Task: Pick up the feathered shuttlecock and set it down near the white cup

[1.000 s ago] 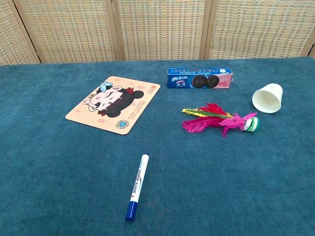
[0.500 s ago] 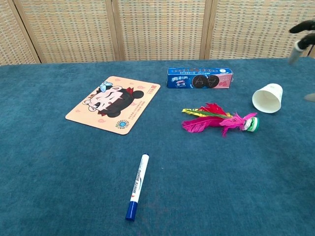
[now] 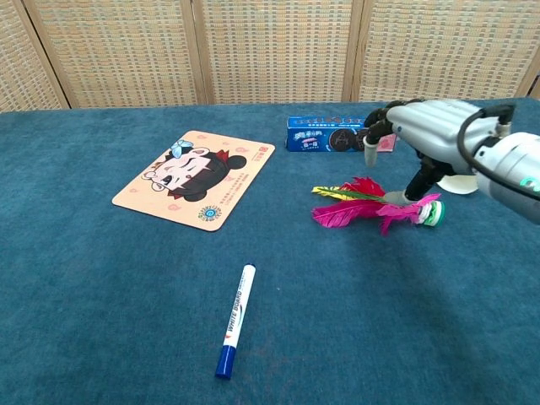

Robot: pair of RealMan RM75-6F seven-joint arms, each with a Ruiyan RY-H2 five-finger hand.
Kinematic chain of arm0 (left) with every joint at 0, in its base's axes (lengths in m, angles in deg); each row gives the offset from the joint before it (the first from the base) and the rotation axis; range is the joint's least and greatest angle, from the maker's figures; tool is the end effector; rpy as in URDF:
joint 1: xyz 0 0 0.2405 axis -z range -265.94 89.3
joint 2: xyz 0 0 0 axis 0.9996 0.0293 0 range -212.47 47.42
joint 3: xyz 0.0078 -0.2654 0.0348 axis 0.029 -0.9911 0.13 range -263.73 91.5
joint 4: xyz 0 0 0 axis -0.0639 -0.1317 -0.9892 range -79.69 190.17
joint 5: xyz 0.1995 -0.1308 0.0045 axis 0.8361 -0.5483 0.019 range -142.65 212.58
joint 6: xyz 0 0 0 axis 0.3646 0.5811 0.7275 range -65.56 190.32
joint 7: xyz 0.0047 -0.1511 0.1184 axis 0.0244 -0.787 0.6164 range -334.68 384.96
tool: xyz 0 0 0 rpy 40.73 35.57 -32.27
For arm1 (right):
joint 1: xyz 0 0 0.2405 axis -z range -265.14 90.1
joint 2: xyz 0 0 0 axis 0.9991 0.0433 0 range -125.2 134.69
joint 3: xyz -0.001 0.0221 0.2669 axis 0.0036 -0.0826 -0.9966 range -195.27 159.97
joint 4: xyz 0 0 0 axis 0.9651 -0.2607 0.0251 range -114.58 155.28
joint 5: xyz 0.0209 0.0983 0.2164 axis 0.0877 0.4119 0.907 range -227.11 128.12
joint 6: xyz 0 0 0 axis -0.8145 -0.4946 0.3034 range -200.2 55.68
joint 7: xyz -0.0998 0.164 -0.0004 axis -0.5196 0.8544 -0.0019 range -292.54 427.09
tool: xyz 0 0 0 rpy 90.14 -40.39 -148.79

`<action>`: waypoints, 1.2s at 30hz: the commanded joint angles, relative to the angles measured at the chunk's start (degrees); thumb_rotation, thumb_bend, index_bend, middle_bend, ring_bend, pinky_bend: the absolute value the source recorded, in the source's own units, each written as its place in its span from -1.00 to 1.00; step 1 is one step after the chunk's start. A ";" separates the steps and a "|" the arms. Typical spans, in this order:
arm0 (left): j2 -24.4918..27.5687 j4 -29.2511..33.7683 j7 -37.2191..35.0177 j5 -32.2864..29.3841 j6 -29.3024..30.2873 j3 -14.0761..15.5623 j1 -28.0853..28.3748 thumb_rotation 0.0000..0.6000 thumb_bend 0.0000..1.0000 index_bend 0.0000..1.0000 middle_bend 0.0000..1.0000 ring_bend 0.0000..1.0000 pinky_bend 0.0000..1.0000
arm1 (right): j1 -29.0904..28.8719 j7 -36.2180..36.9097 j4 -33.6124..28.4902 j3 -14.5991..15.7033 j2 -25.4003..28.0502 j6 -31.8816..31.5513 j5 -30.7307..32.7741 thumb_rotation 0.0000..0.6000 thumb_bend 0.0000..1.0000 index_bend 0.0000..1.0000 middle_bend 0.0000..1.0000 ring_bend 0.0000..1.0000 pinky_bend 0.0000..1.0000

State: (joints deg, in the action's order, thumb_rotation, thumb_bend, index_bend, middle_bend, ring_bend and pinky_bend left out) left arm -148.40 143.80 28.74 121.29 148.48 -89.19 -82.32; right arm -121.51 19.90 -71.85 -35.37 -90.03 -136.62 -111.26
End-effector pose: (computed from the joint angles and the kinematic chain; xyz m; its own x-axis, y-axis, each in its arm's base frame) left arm -0.3364 0.2409 0.1380 0.4827 -0.0323 0.8752 0.8749 -0.0273 -0.4836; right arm -0.1240 -0.3780 -0.0495 0.5631 -0.0859 0.8219 -0.8080 -0.2662 0.5257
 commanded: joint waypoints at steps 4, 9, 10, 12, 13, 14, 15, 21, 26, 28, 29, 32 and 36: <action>0.33 0.26 -0.79 0.35 0.63 0.02 -0.23 1.00 -0.69 -1.00 -1.00 -1.00 -1.00 | -3.87 -1.41 6.52 -0.65 -3.80 1.99 4.43 1.00 -0.45 -0.18 -0.77 -1.00 -0.94; 0.25 0.16 -0.65 0.09 0.10 0.03 -0.05 1.00 -0.69 -1.00 -1.00 -1.00 -1.00 | -5.01 1.01 10.70 -0.81 -5.24 3.39 7.26 1.00 -0.45 -0.18 -0.77 -1.00 -0.94; 0.15 0.12 -0.37 0.04 -0.08 0.06 0.03 1.00 -0.69 -1.00 -1.00 -1.00 -1.00 | -5.33 1.55 11.46 -0.91 -5.43 3.80 7.94 1.00 -0.45 -0.18 -0.77 -1.00 -0.94; 0.06 0.17 -0.18 0.04 -0.26 0.08 0.13 1.00 -0.69 -1.00 -1.00 -1.00 -1.00 | -5.85 1.94 12.38 -0.97 -5.62 4.17 8.75 1.00 -0.45 -0.18 -0.77 -1.00 -0.94; 0.07 0.22 -0.18 0.04 -0.30 0.10 0.14 1.00 -0.69 -1.00 -1.00 -1.00 -1.00 | -6.09 2.09 12.74 -1.00 -5.72 4.24 9.08 1.00 -0.45 -0.18 -0.77 -1.00 -0.94; 0.09 0.26 -0.18 0.06 -0.28 0.10 0.13 1.00 -0.69 -1.00 -1.00 -1.00 -1.00 | -6.25 2.20 12.94 -1.03 -5.79 4.28 9.32 1.00 -0.45 -0.18 -0.77 -1.00 -0.94; 0.12 0.30 -0.19 0.09 -0.19 0.10 0.10 1.00 -0.69 -1.00 -1.00 -1.00 -1.00 | -6.49 2.40 13.23 -1.10 -5.90 4.34 9.63 1.00 -0.45 -0.18 -0.77 -1.00 -0.94; 0.40 0.55 -0.54 0.15 0.40 0.02 -0.15 1.00 -0.69 -1.00 -1.00 -1.00 -1.00 | -7.96 2.98 15.47 -1.21 -7.06 4.59 11.65 1.00 -0.45 -0.18 -0.77 -1.00 -0.94; 0.54 0.42 -1.01 -0.13 0.20 -0.13 -0.07 1.00 -0.69 -1.00 -1.00 -1.00 -1.00 | -8.65 3.34 16.61 -0.66 -7.90 4.64 12.95 1.00 -0.45 -0.18 -0.77 -1.00 -0.94; 0.51 0.38 -1.01 -0.19 -0.01 -0.09 -0.01 1.00 -0.69 -1.00 -1.00 -1.00 -1.00 | -8.84 3.66 16.94 -0.41 -8.16 4.56 12.91 1.00 -0.45 -0.18 -0.77 -1.00 -0.94; 0.50 0.38 -1.01 -0.20 -0.08 -0.08 0.02 1.00 -0.69 -1.00 -1.00 -1.00 -1.00 | -8.93 3.77 17.05 -0.34 -8.28 4.52 12.91 1.00 -0.45 -0.18 -0.77 -1.00 -0.94; 0.48 0.43 -0.98 -0.06 -0.14 0.00 0.06 1.00 -0.69 -1.00 -1.00 -1.00 -1.00 | -9.36 4.30 17.35 -0.11 -8.92 4.16 12.69 1.00 -0.45 -0.17 -0.77 -1.00 -0.94; 0.58 0.65 -1.06 0.11 0.03 0.03 0.02 1.00 -0.69 -1.00 -1.00 -1.00 -1.00 | -10.21 4.39 17.48 0.03 -9.78 3.61 12.29 1.00 -0.45 -0.15 -0.76 -1.00 -0.94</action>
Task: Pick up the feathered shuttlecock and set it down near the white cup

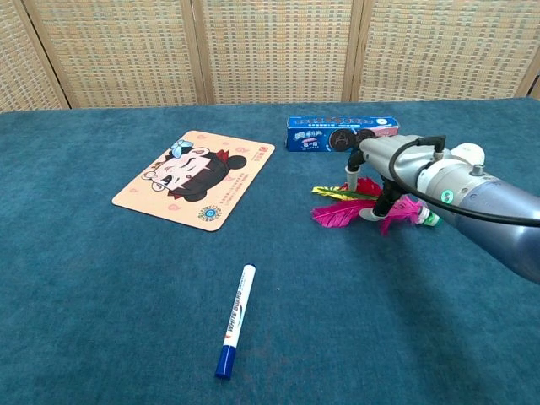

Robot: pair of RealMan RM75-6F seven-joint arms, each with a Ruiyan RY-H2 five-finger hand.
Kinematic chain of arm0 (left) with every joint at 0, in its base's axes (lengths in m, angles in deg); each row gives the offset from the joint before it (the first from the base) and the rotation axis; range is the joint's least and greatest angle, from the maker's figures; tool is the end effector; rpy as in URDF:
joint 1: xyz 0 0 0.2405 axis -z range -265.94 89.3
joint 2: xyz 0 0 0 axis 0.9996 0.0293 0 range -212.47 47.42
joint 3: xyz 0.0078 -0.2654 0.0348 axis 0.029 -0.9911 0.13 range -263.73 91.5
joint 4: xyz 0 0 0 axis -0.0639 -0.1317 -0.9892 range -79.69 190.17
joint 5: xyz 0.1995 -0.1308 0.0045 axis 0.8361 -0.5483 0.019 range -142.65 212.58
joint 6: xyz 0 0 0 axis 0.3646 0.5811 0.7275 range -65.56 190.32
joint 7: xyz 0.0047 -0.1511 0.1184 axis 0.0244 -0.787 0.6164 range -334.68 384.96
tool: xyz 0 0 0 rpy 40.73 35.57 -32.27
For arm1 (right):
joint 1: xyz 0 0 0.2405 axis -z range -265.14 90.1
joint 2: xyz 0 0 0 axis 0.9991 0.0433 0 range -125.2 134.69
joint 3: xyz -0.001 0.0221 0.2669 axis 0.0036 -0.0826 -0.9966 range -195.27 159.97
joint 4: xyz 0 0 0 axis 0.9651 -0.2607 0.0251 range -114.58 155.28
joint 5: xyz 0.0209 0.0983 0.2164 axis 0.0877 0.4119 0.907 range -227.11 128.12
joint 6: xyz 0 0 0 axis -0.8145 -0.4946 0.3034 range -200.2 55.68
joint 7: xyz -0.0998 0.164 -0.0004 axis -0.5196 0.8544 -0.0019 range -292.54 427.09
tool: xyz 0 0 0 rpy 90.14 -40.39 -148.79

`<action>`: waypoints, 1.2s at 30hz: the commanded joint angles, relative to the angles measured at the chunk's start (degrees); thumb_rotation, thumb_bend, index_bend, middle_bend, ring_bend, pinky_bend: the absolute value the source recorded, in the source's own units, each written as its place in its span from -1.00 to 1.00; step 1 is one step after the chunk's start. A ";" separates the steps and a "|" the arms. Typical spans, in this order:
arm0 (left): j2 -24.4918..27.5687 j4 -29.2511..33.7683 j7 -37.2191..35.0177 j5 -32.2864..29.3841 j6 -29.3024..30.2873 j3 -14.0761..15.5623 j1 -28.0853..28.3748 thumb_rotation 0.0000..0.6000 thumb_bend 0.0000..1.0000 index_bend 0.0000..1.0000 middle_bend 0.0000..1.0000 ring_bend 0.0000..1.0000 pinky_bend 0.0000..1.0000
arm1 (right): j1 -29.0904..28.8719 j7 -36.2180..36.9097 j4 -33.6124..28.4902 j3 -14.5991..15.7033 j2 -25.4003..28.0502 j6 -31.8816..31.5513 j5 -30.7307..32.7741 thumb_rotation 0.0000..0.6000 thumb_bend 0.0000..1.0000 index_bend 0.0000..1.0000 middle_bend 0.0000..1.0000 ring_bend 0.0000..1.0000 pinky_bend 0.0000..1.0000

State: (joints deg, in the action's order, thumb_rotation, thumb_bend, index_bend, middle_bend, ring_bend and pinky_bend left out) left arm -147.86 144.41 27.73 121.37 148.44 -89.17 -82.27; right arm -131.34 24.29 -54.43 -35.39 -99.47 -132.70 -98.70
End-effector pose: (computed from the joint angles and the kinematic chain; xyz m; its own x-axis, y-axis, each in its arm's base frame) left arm -0.3346 0.2409 0.1398 0.4663 -0.0312 0.8841 0.8836 -0.0307 -0.4671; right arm -0.1343 -0.4196 -0.1058 0.5361 -0.2062 0.8186 -0.8428 -0.1866 0.5049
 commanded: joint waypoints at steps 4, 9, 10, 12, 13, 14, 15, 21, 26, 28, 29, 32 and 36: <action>0.33 0.16 -0.94 -0.13 -0.59 0.16 0.10 1.00 -0.69 -1.00 -1.00 -1.00 -1.00 | -1.86 -0.56 0.92 -0.75 -1.87 -1.00 0.12 1.00 -0.45 -0.13 -0.75 -1.00 -0.94; 0.33 -0.06 -1.41 0.25 -1.13 0.38 0.42 1.00 -0.68 -1.00 -1.00 -1.00 -1.00 | -2.95 -0.50 3.40 -0.83 -3.13 -0.52 0.87 1.00 -0.45 -0.09 -0.71 -1.00 -0.94; 0.32 -0.10 -1.53 0.22 -1.20 0.37 0.45 1.00 -0.68 -1.00 -1.00 -1.00 -1.00 | -3.13 -0.50 4.02 -0.85 -3.43 -0.36 1.24 1.00 -0.45 -0.09 -0.71 -1.00 -0.94; 0.30 -0.13 -1.62 0.17 -1.31 0.38 0.50 1.00 -0.68 -1.00 -1.00 -1.00 -1.00 | -3.41 -0.48 5.06 -0.74 -3.81 -0.07 1.49 1.00 -0.45 -0.08 -0.71 -1.00 -0.94; 0.28 -0.15 -1.63 0.18 -1.38 0.40 0.54 1.00 -0.68 -1.00 -1.00 -1.00 -1.00 | -3.54 -0.49 5.57 -0.65 -3.96 -0.04 1.46 1.00 -0.45 -0.08 -0.71 -1.00 -0.94; 0.27 -0.16 -1.60 0.22 -1.47 0.44 0.58 1.00 -0.68 -1.00 -1.00 -1.00 -1.00 | -3.64 -0.50 6.00 -0.54 -4.08 -0.06 1.41 1.00 -0.45 -0.07 -0.70 -1.00 -0.94; 0.26 -0.15 -1.56 0.30 -1.53 0.52 0.60 1.00 -0.68 -1.00 -1.00 -1.00 -1.00 | -3.68 -0.44 6.37 -0.43 -4.18 -0.10 1.32 1.00 -0.45 -0.05 -0.69 -1.00 -0.94; 0.26 -0.01 -1.62 0.53 -1.92 0.74 0.80 1.00 -0.68 -1.00 -1.00 -1.00 -1.00 | -3.55 0.36 6.79 0.04 -4.23 -0.88 0.36 1.00 -0.44 0.04 -0.64 -1.00 -0.93; 0.23 0.13 -1.48 0.59 -2.09 0.89 0.85 1.00 -0.68 -1.00 -1.00 -1.00 -1.00 | -3.27 0.08 5.35 0.27 -3.65 -1.60 0.25 1.00 -0.42 0.05 -0.63 -1.00 -0.93; 0.23 0.21 -1.44 0.62 -2.16 0.96 0.87 1.00 -0.68 -1.00 -1.00 -1.00 -1.00 | -3.13 -0.04 4.55 0.31 -3.34 -1.93 0.29 1.00 -0.42 0.05 -0.63 -1.00 -0.93; 0.24 0.25 -1.39 0.67 -2.17 0.99 0.89 1.00 -0.68 -1.00 -1.00 -1.00 -1.00 | -3.06 -0.16 3.98 0.36 -3.11 -2.20 0.22 1.00 -0.42 0.05 -0.63 -1.00 -0.93; 0.26 0.36 -1.36 0.72 -2.23 1.07 0.91 1.00 -0.68 -1.00 -1.00 -1.00 -1.00 | -2.87 -0.37 2.74 0.50 -2.65 -2.74 0.09 1.00 -0.42 0.05 -0.63 -1.00 -0.93; 0.33 0.49 -1.34 0.66 -2.43 1.15 0.95 1.00 -0.68 -1.00 -1.00 -1.00 -1.00 | -2.69 -1.21 1.48 0.75 -2.15 -3.37 0.38 1.00 -0.41 0.07 -0.62 -1.00 -0.93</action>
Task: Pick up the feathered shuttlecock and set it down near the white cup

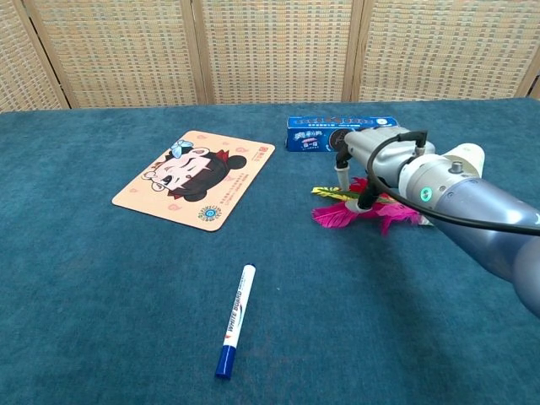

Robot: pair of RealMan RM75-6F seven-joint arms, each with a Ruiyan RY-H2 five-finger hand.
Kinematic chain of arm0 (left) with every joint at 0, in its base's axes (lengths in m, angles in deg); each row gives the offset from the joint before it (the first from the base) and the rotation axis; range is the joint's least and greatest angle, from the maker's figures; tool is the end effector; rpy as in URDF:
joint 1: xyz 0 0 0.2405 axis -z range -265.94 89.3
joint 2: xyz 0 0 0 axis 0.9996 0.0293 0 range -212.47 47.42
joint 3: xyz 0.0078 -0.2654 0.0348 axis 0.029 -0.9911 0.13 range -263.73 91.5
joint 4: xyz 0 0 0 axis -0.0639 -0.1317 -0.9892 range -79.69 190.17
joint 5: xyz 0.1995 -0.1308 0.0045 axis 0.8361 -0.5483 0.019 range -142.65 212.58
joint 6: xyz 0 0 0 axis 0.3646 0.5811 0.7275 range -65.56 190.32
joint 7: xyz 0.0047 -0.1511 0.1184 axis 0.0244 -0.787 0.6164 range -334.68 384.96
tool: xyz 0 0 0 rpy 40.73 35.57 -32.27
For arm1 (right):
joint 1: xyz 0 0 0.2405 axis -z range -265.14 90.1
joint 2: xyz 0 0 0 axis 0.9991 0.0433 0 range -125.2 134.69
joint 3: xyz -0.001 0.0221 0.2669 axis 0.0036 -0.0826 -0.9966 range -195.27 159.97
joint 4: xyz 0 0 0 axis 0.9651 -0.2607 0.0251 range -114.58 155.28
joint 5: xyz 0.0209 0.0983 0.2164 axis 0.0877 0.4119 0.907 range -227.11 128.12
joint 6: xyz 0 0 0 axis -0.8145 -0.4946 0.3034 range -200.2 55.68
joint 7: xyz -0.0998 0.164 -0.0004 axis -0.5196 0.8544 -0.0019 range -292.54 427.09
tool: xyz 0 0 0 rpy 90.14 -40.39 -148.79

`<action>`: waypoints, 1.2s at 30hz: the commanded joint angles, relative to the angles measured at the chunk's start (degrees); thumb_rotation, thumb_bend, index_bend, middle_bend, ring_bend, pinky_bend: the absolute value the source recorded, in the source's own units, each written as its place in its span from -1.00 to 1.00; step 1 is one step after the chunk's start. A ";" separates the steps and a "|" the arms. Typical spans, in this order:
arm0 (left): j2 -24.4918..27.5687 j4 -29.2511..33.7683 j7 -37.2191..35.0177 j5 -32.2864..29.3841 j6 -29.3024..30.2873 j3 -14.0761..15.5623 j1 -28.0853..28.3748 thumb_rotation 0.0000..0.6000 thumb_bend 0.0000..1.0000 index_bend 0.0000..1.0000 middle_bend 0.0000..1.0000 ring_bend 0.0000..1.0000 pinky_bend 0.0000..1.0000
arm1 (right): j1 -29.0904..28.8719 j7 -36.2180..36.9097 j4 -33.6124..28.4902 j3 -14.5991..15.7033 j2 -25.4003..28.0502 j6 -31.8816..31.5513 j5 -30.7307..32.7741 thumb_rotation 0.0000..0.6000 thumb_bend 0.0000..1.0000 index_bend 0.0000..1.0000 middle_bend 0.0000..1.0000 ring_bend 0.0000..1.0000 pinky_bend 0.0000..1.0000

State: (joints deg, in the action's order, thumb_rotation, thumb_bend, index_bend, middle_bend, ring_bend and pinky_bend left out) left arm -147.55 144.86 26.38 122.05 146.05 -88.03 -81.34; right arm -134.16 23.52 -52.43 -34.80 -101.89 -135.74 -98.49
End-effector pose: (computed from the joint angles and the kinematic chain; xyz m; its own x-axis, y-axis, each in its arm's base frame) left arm -0.3331 0.2414 0.1289 0.4477 0.0237 0.8939 0.8932 -0.0597 -0.4458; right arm -0.1164 -0.4225 -0.1109 0.5535 -0.1586 0.8176 -0.8294 -0.1942 0.5238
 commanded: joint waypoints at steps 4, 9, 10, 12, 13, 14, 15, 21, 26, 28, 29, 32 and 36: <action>0.07 0.19 0.04 0.04 -0.09 0.10 0.04 1.00 -0.67 -1.00 -1.00 -1.00 -1.00 | 0.39 -0.87 -1.62 0.21 0.71 -0.69 0.87 1.00 -0.41 0.10 -0.60 -1.00 -0.92; 0.25 0.54 0.10 0.10 -0.23 0.25 0.06 1.00 -0.67 -1.00 -1.00 -1.00 -1.00 | 0.35 -0.41 -1.12 0.64 0.63 -0.20 0.93 1.00 -0.41 0.10 -0.60 -1.00 -0.92; 0.28 0.59 0.08 0.16 -0.16 0.27 0.04 1.00 -0.67 -1.00 -1.00 -1.00 -1.00 | 0.28 -0.12 -0.68 0.62 0.42 -0.05 0.90 1.00 -0.41 0.10 -0.60 -1.00 -0.92; 0.34 0.66 0.01 0.29 0.02 0.29 -0.01 1.00 -0.67 -1.00 -1.00 -1.00 -1.00 | 0.13 0.59 0.55 0.65 -0.11 0.45 0.83 1.00 -0.41 0.10 -0.60 -1.00 -0.92; 0.38 0.65 -0.06 0.25 0.06 0.25 -0.03 1.00 -0.67 -1.00 -1.00 -1.00 -1.00 | 0.06 0.71 1.11 0.77 -0.33 0.80 0.91 1.00 -0.41 0.10 -0.60 -1.00 -0.92; 0.40 0.64 -0.15 0.08 0.03 0.22 -0.05 1.00 -0.67 -1.00 -1.00 -1.00 -1.00 | -0.02 0.82 1.79 0.90 -0.59 1.09 0.91 1.00 -0.41 0.10 -0.60 -1.00 -0.92; 0.41 0.60 -0.19 0.00 -0.03 0.20 -0.04 1.00 -0.67 -1.00 -1.00 -1.00 -1.00 | -0.09 0.98 2.29 0.94 -0.79 1.23 0.85 1.00 -0.41 0.10 -0.60 -1.00 -0.92; 0.43 0.63 -0.30 0.05 -0.29 0.27 0.10 1.00 -0.67 -1.00 -1.00 -1.00 -1.00 | -0.48 2.37 3.95 0.36 -1.07 1.12 -0.27 1.00 -0.40 0.10 -0.60 -1.00 -0.92; 0.43 0.71 -0.33 0.07 -0.46 0.38 0.14 1.00 -0.67 -1.00 -1.00 -1.00 -1.00 | -0.51 2.94 4.53 0.50 -1.29 1.14 -0.90 1.00 -0.40 0.10 -0.60 -1.00 -0.92; 0.48 0.77 -0.42 0.15 -0.42 0.41 0.14 1.00 -0.67 -1.00 -1.00 -1.00 -1.00 | -0.55 3.05 4.61 0.48 -1.39 1.23 -1.00 1.00 -0.40 0.10 -0.60 -1.00 -0.92; 0.52 0.78 -0.47 0.11 -0.40 0.40 0.12 1.00 -0.67 -1.00 -1.00 -1.00 -1.00 | -0.58 2.95 4.63 0.44 -1.43 1.12 -1.03 1.00 -0.39 0.10 -0.60 -1.00 -0.92; 0.57 0.81 -0.56 0.08 -0.41 0.41 0.11 1.00 -0.66 -1.00 -1.00 -1.00 -1.00 | -0.56 3.05 4.56 0.37 -1.48 1.01 -1.14 1.00 -0.36 0.10 -0.60 -1.00 -0.91; 0.64 0.91 -0.60 0.11 -0.51 0.46 0.14 1.00 -0.66 -1.00 -1.00 -1.00 -1.00 | -0.57 3.26 4.75 0.30 -1.65 0.98 -1.29 1.00 -0.26 0.10 -0.56 -1.00 -0.89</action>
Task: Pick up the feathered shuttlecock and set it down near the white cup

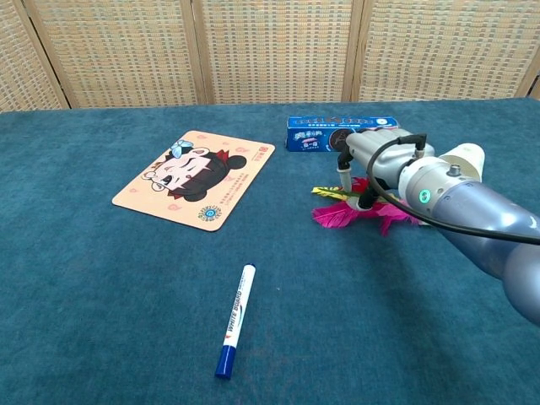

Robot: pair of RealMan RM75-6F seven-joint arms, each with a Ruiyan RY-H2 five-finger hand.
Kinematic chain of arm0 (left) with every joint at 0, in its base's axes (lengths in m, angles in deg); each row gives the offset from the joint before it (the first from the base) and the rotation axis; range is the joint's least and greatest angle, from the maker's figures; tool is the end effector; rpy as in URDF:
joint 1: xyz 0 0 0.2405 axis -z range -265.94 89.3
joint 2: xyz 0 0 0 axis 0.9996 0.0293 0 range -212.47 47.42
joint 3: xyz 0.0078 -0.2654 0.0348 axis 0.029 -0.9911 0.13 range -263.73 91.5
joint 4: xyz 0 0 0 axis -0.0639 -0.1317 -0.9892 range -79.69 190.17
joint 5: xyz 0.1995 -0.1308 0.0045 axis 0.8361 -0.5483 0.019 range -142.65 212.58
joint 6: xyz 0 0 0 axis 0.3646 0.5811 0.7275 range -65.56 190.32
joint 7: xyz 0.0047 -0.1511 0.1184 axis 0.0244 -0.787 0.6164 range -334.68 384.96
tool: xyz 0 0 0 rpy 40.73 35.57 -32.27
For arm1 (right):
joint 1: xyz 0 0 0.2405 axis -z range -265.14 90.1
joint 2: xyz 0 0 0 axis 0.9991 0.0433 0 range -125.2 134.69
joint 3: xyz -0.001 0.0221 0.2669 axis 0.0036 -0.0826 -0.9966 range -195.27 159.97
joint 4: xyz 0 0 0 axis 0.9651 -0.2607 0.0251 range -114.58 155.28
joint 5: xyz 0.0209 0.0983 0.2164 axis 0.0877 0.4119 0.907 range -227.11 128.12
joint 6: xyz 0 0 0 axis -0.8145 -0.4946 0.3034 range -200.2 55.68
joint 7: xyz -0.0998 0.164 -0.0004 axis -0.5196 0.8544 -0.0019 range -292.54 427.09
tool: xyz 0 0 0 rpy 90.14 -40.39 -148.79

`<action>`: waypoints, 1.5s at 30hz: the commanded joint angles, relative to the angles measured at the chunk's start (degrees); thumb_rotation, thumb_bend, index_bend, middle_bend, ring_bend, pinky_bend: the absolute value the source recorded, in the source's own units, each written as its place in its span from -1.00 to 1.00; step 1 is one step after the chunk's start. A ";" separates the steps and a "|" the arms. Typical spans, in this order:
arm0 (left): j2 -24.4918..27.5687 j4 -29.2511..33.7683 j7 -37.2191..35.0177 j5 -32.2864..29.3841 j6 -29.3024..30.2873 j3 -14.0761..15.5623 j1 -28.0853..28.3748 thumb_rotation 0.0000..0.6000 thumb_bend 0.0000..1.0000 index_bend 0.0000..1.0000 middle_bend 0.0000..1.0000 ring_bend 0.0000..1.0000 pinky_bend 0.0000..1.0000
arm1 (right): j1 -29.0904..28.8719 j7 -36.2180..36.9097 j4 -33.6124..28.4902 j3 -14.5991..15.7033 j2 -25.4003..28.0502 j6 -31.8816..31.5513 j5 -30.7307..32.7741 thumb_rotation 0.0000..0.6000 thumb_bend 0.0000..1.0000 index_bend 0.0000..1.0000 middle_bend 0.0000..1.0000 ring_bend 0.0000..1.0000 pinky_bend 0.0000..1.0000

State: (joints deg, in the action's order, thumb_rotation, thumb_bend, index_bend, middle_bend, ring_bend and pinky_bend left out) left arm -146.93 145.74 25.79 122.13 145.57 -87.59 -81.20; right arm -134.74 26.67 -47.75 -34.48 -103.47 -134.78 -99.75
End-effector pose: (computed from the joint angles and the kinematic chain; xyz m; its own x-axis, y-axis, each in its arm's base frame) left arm -0.3315 0.2400 0.1280 0.4357 0.0397 0.8992 0.8992 -0.0638 -0.4329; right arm -0.1233 -0.4301 -0.1160 0.5501 -0.1492 0.8216 -0.8315 -0.1883 0.5226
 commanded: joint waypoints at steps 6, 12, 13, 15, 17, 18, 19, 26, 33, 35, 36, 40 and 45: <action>0.13 0.10 -0.35 0.15 -0.04 0.05 0.06 1.00 -0.67 -1.00 -1.00 -1.00 -1.00 | 0.07 1.49 1.11 -0.08 -0.78 0.12 -0.77 1.00 -0.20 0.13 -0.54 -1.00 -0.87; 0.21 0.01 -0.90 0.20 -0.16 0.06 0.16 1.00 -0.66 -1.00 -1.00 -1.00 -1.00 | 0.07 2.75 3.28 0.14 -2.05 -0.13 -1.98 1.00 -0.20 0.28 -0.41 -0.97 -0.83; 0.23 -0.01 -0.97 0.17 -0.18 0.04 0.18 1.00 -0.66 -1.00 -1.00 -1.00 -1.00 | 0.07 3.06 3.56 0.12 -2.25 -0.45 -2.44 1.00 -0.20 0.32 -0.38 -0.95 -0.82; 0.26 -0.02 -1.11 0.13 -0.23 0.06 0.17 1.00 -0.67 -1.00 -1.00 -1.00 -1.00 | 0.06 3.52 3.73 0.07 -2.35 -1.03 -3.36 1.00 -0.20 0.36 -0.35 -0.93 -0.81; 0.27 -0.06 -1.19 0.09 -0.23 0.00 0.21 1.00 -0.67 -1.00 -1.00 -1.00 -1.00 | 0.00 3.52 2.61 -0.32 -1.87 -2.11 -4.40 1.00 -0.20 0.37 -0.35 -0.92 -0.80; 0.28 -0.06 -1.18 0.10 -0.20 0.00 0.20 1.00 -0.67 -1.00 -1.00 -1.00 -1.00 | -0.04 3.47 1.93 -0.49 -1.54 -2.59 -4.89 1.00 -0.20 0.37 -0.35 -0.92 -0.80; 0.28 -0.01 -1.15 0.11 -0.18 0.00 0.20 1.00 -0.67 -1.00 -1.00 -1.00 -1.00 | -0.04 3.26 1.02 -0.71 -1.10 -3.18 -5.37 1.00 -0.20 0.38 -0.35 -0.92 -0.80; 0.26 0.12 -0.90 0.22 -0.09 0.07 0.17 1.00 -0.66 -1.00 -1.00 -1.00 -1.00 | 0.17 1.21 -3.88 -1.76 1.28 -5.62 -6.33 1.00 -0.20 0.37 -0.35 -0.92 -0.80; 0.22 0.21 -0.66 0.47 -0.08 0.23 0.18 1.00 -0.66 -1.00 -1.00 -1.00 -1.00 | 1.30 -0.71 -9.21 -2.63 4.81 -8.71 -7.07 1.00 -0.21 0.37 -0.35 -0.92 -0.80; 0.19 0.24 -0.52 0.56 0.02 0.25 0.15 1.00 -0.66 -1.00 -1.00 -1.00 -1.00 | 1.85 -1.05 -10.53 -2.83 5.88 -9.62 -7.10 1.00 -0.20 0.38 -0.35 -0.92 -0.80; 0.17 0.26 -0.42 0.61 0.05 0.26 0.16 1.00 -0.66 -1.00 -1.00 -1.00 -1.00 | 2.21 -1.09 -11.23 -3.10 6.45 -10.34 -7.10 1.00 -0.20 0.38 -0.35 -0.92 -0.80; 0.14 0.57 0.21 0.45 -0.25 0.38 0.18 1.00 -0.66 -1.00 -1.00 -1.00 -1.00 | 3.88 -0.52 -13.58 -4.46 7.50 -15.00 -7.82 1.00 -0.20 0.37 -0.35 -0.92 -0.80; 0.22 1.03 0.78 0.55 0.28 0.32 0.00 1.00 -0.66 -1.00 -1.00 -1.00 -1.00 | 6.12 2.49 -14.54 -6.21 7.68 -18.87 -7.37 1.00 -0.20 0.37 -0.35 -0.92 -0.80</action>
State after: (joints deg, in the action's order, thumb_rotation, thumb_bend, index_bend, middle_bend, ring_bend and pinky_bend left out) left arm -146.73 146.71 26.51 122.63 145.76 -87.27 -81.15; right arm -129.80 27.50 -61.86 -39.68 -96.00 -152.35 -107.29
